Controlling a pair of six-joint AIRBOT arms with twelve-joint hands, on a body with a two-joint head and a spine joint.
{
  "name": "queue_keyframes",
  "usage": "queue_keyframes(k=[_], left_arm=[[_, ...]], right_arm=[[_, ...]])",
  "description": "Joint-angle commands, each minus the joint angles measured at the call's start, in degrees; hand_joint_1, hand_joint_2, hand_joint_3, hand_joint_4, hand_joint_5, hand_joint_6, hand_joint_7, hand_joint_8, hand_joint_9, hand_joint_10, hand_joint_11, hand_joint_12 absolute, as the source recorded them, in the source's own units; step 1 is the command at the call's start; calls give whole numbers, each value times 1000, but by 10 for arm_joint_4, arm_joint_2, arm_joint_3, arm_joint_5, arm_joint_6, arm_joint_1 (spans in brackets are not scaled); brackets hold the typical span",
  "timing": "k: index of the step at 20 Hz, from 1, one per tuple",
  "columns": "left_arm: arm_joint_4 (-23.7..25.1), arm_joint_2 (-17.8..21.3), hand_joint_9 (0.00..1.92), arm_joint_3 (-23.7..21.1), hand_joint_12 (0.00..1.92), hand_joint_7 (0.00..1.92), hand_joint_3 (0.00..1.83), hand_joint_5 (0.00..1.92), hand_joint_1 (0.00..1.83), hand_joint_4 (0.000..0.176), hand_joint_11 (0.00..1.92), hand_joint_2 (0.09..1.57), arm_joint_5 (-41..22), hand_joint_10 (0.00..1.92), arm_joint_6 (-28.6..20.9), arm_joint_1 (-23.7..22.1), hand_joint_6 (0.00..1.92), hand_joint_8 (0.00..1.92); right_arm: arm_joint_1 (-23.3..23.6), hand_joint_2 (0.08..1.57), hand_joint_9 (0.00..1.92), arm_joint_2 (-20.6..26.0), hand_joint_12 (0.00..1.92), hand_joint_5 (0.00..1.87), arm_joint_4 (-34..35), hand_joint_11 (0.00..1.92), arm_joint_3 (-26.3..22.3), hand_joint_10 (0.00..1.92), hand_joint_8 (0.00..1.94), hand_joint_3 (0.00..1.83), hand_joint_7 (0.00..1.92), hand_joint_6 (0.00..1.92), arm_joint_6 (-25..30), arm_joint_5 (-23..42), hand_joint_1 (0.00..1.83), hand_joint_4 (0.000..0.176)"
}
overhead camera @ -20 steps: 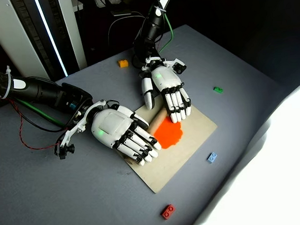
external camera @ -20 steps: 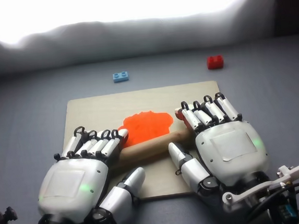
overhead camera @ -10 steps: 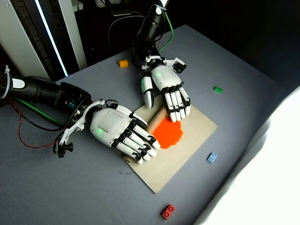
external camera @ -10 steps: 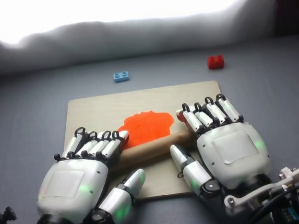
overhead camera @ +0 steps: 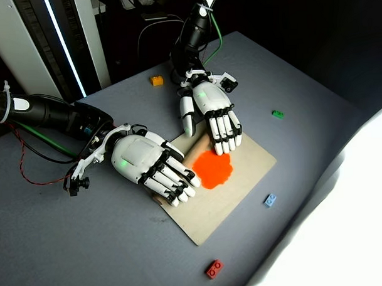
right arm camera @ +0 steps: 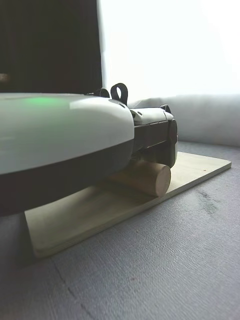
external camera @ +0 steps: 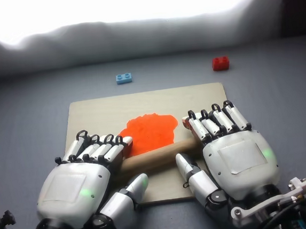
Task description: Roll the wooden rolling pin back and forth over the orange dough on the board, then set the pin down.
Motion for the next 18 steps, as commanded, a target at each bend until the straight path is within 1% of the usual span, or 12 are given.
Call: queue_keyframes(k=[1,3,4,10,14,16,18], left_arm=[[22,-1,379,-4,698,468,0,374,0,0,0,1465,-16,0,-3,2,0,0],[23,1,397,-6,725,481,1,378,0,0,0,1470,-15,7,-4,2,2,5],[24,1,387,-7,700,475,0,367,0,0,0,1466,-14,2,-4,1,1,1],[29,2,417,-13,784,492,1,389,0,0,0,1470,-14,5,-2,6,3,2],[29,3,401,-15,732,485,0,374,0,0,0,1467,-14,0,-1,9,0,1],[29,4,407,-15,772,483,1,381,0,0,0,1471,-14,3,-1,9,2,1],[29,4,400,-16,753,479,1,378,0,0,0,1471,-14,2,-1,9,0,0]], right_arm=[[-8,1538,156,-2,1257,198,-6,0,-2,743,5,1,485,567,-2,11,0,0],[-8,1537,148,-2,1258,206,-6,0,-2,741,4,0,483,570,-3,12,0,0],[-8,1536,146,-2,1258,204,-6,0,-2,740,4,0,485,569,-4,12,0,0],[-7,1537,155,-1,1250,193,-6,0,-2,742,4,0,481,561,-6,16,0,0],[-5,1538,156,-1,1232,188,-6,0,-2,743,4,1,483,558,-6,16,0,0],[-4,1537,158,-1,1229,197,-6,0,-2,742,8,0,493,559,-6,16,0,0],[-2,1536,154,-1,1228,196,-6,0,-2,740,7,0,489,558,-6,16,0,0]])
